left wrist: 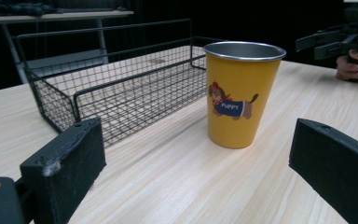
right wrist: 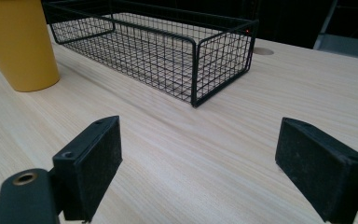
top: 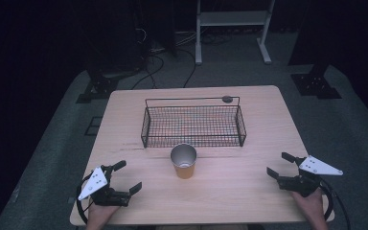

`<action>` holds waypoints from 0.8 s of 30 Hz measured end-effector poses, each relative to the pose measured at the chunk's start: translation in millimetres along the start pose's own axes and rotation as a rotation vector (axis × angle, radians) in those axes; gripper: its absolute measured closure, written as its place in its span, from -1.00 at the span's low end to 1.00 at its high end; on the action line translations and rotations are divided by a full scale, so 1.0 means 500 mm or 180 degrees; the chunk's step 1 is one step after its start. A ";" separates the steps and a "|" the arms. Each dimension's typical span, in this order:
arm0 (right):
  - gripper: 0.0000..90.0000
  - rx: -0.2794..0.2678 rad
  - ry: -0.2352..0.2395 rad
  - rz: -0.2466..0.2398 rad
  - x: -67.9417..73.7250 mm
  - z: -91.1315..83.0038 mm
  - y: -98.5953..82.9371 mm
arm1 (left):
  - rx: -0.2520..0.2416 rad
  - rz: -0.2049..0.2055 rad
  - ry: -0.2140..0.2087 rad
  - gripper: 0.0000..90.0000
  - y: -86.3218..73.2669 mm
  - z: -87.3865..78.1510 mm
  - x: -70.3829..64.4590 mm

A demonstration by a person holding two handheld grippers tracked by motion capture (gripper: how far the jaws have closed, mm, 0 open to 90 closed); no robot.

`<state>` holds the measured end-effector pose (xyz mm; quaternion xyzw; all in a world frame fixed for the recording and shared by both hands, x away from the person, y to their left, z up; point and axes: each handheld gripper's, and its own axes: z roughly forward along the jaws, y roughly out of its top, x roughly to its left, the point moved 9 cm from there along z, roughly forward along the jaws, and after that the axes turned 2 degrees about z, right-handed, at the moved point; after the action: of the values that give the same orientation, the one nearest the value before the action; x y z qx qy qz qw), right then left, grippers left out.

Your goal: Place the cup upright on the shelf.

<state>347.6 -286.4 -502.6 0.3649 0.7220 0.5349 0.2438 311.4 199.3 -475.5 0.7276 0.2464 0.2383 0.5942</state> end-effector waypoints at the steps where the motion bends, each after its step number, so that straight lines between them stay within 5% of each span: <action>1: -0.70 0.0000 0.0000 0.0000 0.000 0.000 0.000 | 0.0000 0.0000 0.0000 -0.94 0.000 0.000 0.000; 24: -0.70 -0.0007 -0.0036 0.0059 -0.004 0.000 0.000 | -0.0043 0.0050 -0.0145 -0.95 0.021 0.032 -0.025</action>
<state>348.9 -287.8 -502.5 0.3744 0.7166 0.5359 0.2433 313.1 177.4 -468.6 0.7307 0.2254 0.2279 0.6027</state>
